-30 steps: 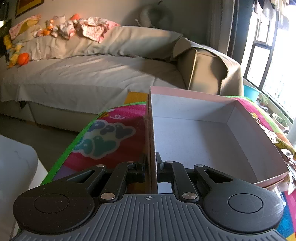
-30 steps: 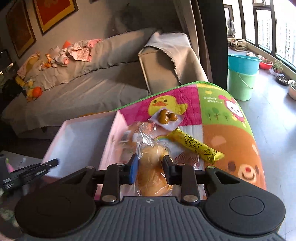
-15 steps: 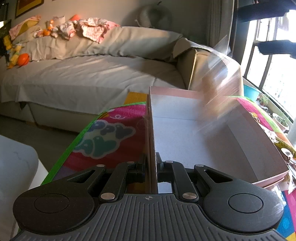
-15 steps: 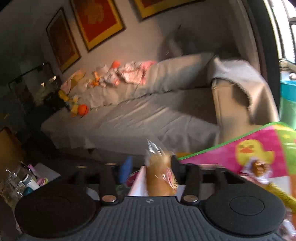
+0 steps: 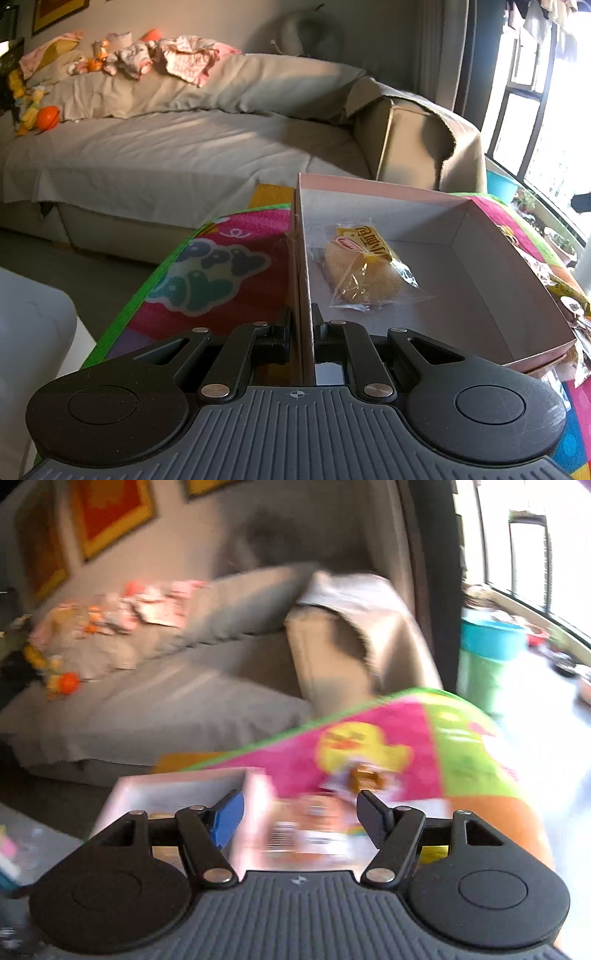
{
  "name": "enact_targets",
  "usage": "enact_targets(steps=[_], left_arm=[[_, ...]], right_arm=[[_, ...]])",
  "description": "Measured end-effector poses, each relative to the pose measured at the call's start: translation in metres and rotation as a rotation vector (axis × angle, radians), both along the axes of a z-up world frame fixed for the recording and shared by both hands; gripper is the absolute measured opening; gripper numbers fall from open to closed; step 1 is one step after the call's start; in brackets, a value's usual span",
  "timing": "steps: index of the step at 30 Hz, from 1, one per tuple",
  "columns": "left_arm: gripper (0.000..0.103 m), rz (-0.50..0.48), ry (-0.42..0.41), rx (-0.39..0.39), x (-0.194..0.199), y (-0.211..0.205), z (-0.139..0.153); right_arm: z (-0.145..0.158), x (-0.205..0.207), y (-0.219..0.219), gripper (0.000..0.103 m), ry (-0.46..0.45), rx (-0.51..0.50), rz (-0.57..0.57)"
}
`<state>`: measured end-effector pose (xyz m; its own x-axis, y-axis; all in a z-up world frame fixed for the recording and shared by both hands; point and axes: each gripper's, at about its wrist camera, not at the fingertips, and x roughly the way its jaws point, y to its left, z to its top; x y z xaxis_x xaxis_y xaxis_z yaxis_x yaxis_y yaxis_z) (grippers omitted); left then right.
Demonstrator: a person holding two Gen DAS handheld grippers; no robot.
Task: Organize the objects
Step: 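Sweep the right tool over the snacks toward the clear barcode packet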
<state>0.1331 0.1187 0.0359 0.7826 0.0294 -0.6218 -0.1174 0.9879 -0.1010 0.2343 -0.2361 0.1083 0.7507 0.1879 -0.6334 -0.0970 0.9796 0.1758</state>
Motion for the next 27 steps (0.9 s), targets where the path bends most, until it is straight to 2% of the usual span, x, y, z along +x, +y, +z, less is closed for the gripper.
enact_targets(steps=[2, 5, 9, 14, 16, 17, 21, 26, 27], left_arm=[[0.011, 0.001, 0.002, 0.003, 0.000, 0.000, 0.000], [0.011, 0.003, 0.007, 0.006, 0.001, -0.001, 0.001], [0.011, -0.001, 0.008, 0.007, 0.000, -0.001, 0.001], [0.011, -0.005, 0.011, 0.014, -0.001, -0.002, 0.004], [0.011, -0.005, 0.010, 0.015, -0.002, -0.003, 0.004], [0.011, -0.005, 0.010, 0.014, -0.002, -0.003, 0.004], [0.011, 0.004, 0.006, 0.004, -0.002, -0.003, 0.004], [0.011, 0.023, 0.002, -0.020, -0.004, -0.002, 0.004], [0.011, 0.027, 0.001, -0.023, -0.005, -0.002, 0.004]], right_arm=[[-0.014, 0.020, -0.015, 0.078, 0.029, -0.020, -0.055], [-0.036, 0.056, -0.027, 0.083, 0.094, -0.005, -0.120], [-0.068, 0.107, -0.010, 0.086, 0.171, -0.022, -0.140], [-0.098, 0.159, 0.027, 0.097, 0.194, -0.160, -0.130], [-0.106, 0.172, 0.027, 0.095, 0.231, -0.153, -0.131], [-0.106, 0.171, 0.025, 0.089, 0.241, -0.141, -0.118], [-0.096, 0.147, 0.019, 0.079, 0.235, -0.131, 0.005], [-0.083, 0.083, -0.007, 0.070, 0.263, -0.112, 0.074], [-0.080, 0.072, -0.012, 0.062, 0.259, -0.127, 0.076]])
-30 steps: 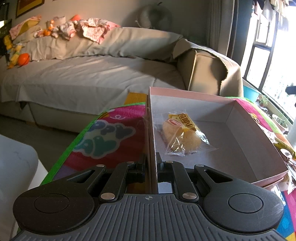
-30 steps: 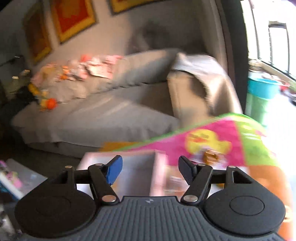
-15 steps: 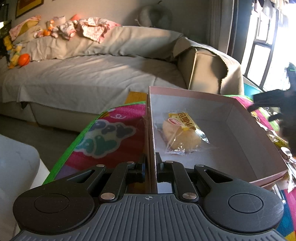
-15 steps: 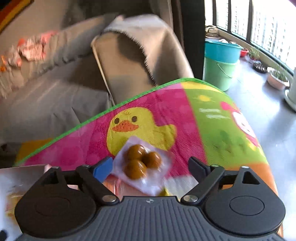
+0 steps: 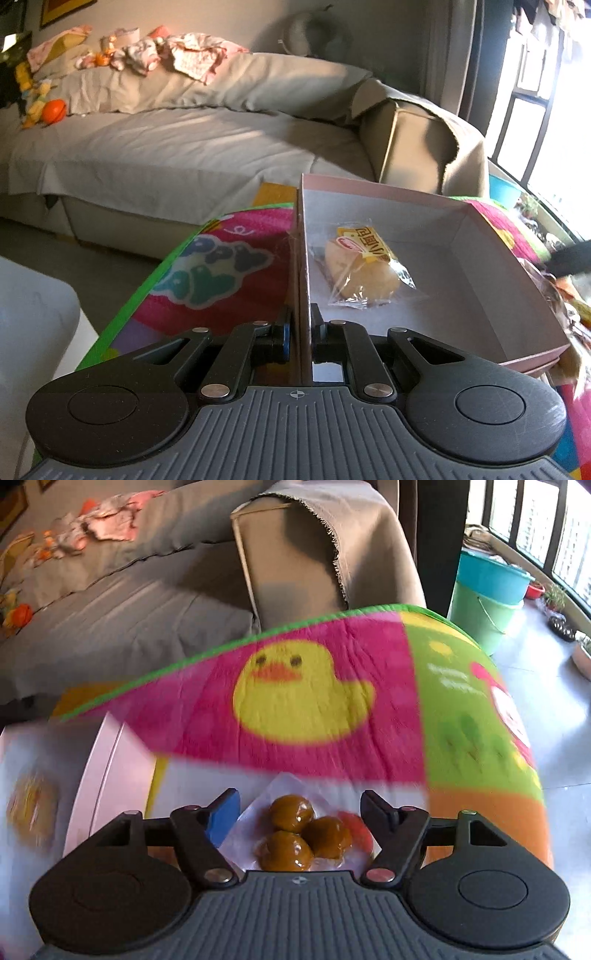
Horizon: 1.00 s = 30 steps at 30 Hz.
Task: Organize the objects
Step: 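Sweep the right tool over the snacks toward the clear barcode packet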
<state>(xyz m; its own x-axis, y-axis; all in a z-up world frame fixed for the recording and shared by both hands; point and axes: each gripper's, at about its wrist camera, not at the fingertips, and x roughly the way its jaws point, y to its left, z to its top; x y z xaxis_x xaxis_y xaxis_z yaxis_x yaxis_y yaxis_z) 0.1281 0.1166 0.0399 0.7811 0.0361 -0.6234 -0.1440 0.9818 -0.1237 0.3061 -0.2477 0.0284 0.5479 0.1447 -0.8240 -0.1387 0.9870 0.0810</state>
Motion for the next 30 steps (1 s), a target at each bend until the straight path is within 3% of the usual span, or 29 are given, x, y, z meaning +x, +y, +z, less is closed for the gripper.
enact_targets(steps=[1, 6, 9, 11, 14, 15, 18, 21, 23, 27, 30], left_arm=[[0.011, 0.002, 0.000, -0.001, -0.001, 0.000, 0.000], [0.011, 0.008, -0.001, 0.002, -0.003, -0.001, 0.000], [0.011, 0.008, -0.001, 0.003, -0.003, -0.002, 0.000], [0.011, 0.009, -0.001, 0.003, -0.003, -0.001, 0.000], [0.011, 0.016, -0.005, 0.000, -0.005, -0.001, -0.001], [0.011, 0.019, -0.006, -0.001, -0.005, -0.002, -0.001], [0.011, 0.020, -0.006, 0.008, -0.007, -0.004, 0.000], [0.012, 0.013, -0.004, 0.014, -0.009, -0.005, 0.001], [0.012, 0.010, -0.002, 0.010, -0.009, -0.004, 0.002], [0.012, 0.014, -0.002, 0.016, -0.010, -0.005, 0.001], [0.012, 0.014, -0.006, 0.013, -0.009, -0.004, 0.001]], right_arm=[[0.003, -0.013, -0.006, 0.042, 0.012, 0.019, 0.020], [0.021, -0.076, -0.039, 0.042, 0.036, 0.128, 0.028], [0.027, -0.105, -0.047, 0.043, -0.021, 0.103, 0.051], [0.033, -0.118, -0.057, 0.056, -0.090, 0.066, 0.016], [0.035, -0.114, -0.085, 0.073, -0.134, 0.088, -0.093], [0.033, -0.109, -0.093, 0.075, -0.142, 0.097, -0.128], [0.020, -0.088, -0.117, 0.074, -0.142, 0.128, -0.262], [0.002, -0.073, -0.129, 0.058, -0.081, 0.197, -0.312], [-0.009, -0.076, -0.127, 0.057, -0.025, 0.293, -0.291], [-0.009, -0.108, -0.102, 0.058, -0.013, 0.339, -0.200], [-0.004, -0.132, -0.083, 0.057, -0.047, 0.243, -0.166]])
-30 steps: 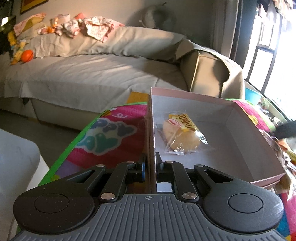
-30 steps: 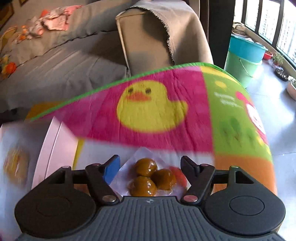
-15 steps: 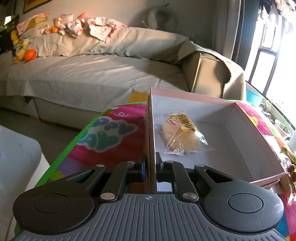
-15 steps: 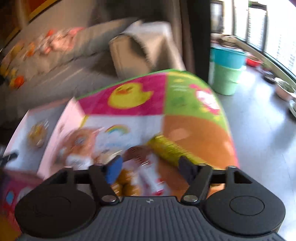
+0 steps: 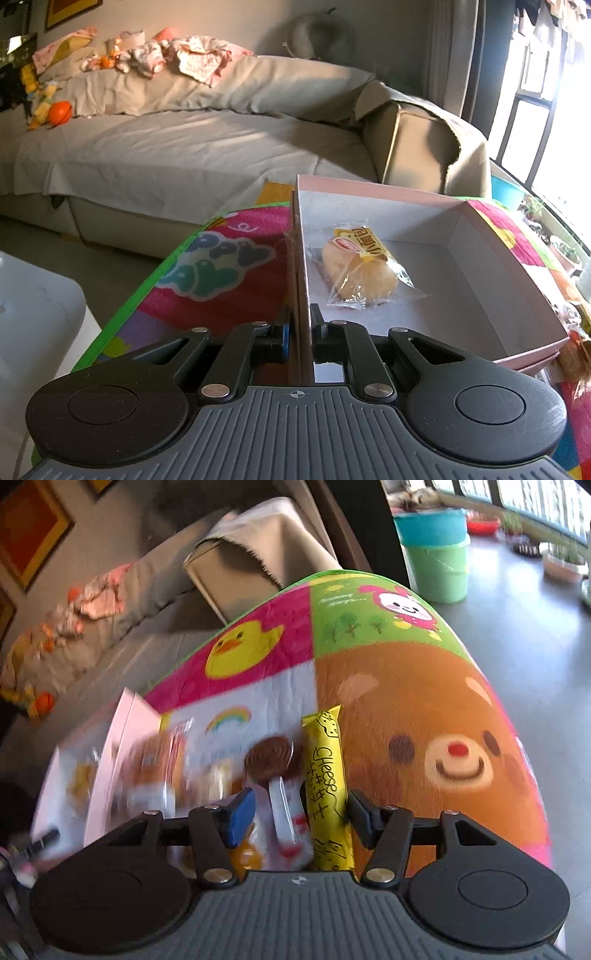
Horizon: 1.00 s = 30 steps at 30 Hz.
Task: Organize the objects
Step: 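Sweep the right tool over the snacks toward the clear barcode packet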
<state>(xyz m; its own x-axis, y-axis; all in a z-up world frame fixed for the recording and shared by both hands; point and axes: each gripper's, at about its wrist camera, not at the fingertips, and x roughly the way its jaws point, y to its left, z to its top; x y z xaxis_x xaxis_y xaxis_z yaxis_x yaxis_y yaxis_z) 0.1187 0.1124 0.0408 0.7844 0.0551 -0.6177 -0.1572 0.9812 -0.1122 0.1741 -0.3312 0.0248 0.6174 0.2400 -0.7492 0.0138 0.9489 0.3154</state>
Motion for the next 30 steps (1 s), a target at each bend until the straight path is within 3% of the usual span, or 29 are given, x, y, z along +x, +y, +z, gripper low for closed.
enact_targets(steps=[4, 9, 12, 14, 18, 20, 30], left_arm=[[0.012, -0.010, 0.000, 0.013, 0.001, -0.001, 0.000], [0.013, -0.022, -0.007, 0.004, 0.002, 0.000, -0.001], [0.013, -0.021, -0.007, 0.000, 0.002, 0.001, -0.001], [0.013, -0.020, -0.007, -0.001, 0.001, 0.001, -0.001], [0.013, -0.024, -0.004, 0.003, -0.001, 0.001, -0.001], [0.013, -0.026, -0.004, 0.002, -0.002, 0.002, -0.001], [0.013, -0.024, -0.008, -0.003, -0.003, 0.003, -0.001]], right_arm=[[0.017, -0.041, 0.032, 0.058, -0.148, -0.221, 0.039], [0.037, -0.076, 0.080, 0.071, -0.276, -0.272, 0.224], [0.030, -0.084, 0.114, 0.073, -0.254, -0.256, 0.380], [0.018, -0.080, 0.135, 0.073, -0.248, -0.310, 0.416], [-0.001, -0.060, 0.150, 0.071, -0.210, -0.349, 0.393], [-0.004, -0.052, 0.148, 0.046, -0.167, -0.317, 0.405], [-0.004, -0.088, 0.112, 0.044, -0.095, -0.377, 0.251]])
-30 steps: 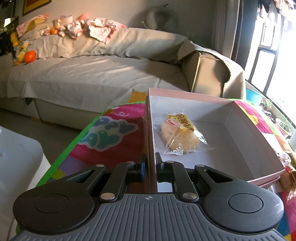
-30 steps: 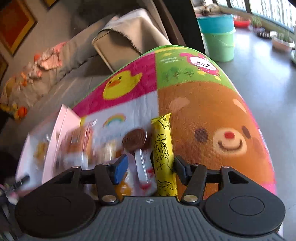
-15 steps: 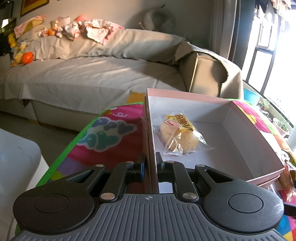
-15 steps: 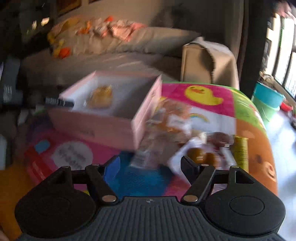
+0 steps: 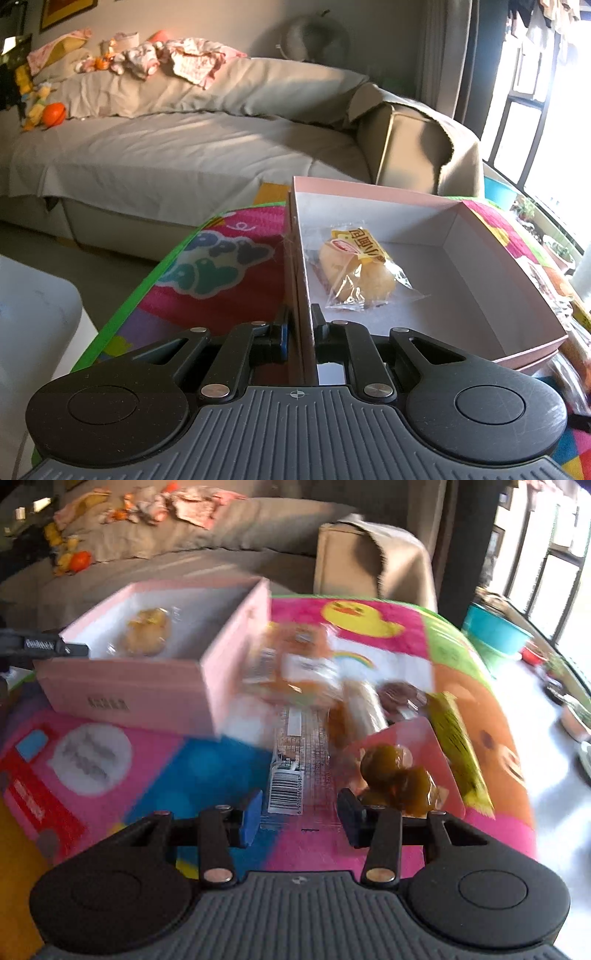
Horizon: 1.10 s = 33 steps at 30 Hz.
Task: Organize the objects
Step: 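Sweep the right tool over the snacks toward the clear barcode packet, then grasp the clear barcode packet with the right tool and place it in the box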
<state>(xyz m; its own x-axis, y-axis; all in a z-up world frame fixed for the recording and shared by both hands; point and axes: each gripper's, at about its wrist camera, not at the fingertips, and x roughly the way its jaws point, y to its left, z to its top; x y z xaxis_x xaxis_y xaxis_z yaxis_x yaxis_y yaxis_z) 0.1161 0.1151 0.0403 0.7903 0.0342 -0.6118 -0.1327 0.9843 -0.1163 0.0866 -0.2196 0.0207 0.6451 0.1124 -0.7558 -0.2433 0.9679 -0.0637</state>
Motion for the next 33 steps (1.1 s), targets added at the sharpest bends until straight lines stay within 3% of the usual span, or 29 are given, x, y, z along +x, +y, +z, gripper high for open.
enact_targets(steps=[7, 16, 18, 19, 23, 28, 33], left_arm=[[0.013, 0.000, 0.001, 0.001, 0.000, 0.000, 0.000], [0.013, -0.001, -0.003, 0.005, -0.001, -0.002, 0.003], [0.013, -0.007, -0.010, 0.010, -0.002, -0.003, 0.005], [0.013, -0.006, -0.012, 0.009, -0.001, -0.002, 0.006], [0.012, -0.008, -0.002, 0.022, 0.008, -0.005, 0.005], [0.013, -0.011, -0.007, -0.003, 0.003, 0.002, 0.002], [0.013, -0.015, -0.006, -0.016, 0.004, 0.005, 0.002]], right_arm=[[0.003, -0.023, -0.005, 0.045, 0.033, 0.042, 0.007], [-0.003, 0.008, 0.010, 0.050, 0.003, 0.023, -0.018], [-0.002, 0.010, 0.009, 0.047, 0.012, 0.028, -0.004], [-0.001, 0.009, 0.008, 0.040, 0.019, 0.033, 0.000], [0.005, 0.003, 0.000, 0.035, 0.045, 0.050, 0.001], [0.039, -0.011, -0.009, 0.035, -0.005, 0.078, 0.007], [0.103, -0.014, -0.003, 0.034, -0.169, 0.143, 0.038]])
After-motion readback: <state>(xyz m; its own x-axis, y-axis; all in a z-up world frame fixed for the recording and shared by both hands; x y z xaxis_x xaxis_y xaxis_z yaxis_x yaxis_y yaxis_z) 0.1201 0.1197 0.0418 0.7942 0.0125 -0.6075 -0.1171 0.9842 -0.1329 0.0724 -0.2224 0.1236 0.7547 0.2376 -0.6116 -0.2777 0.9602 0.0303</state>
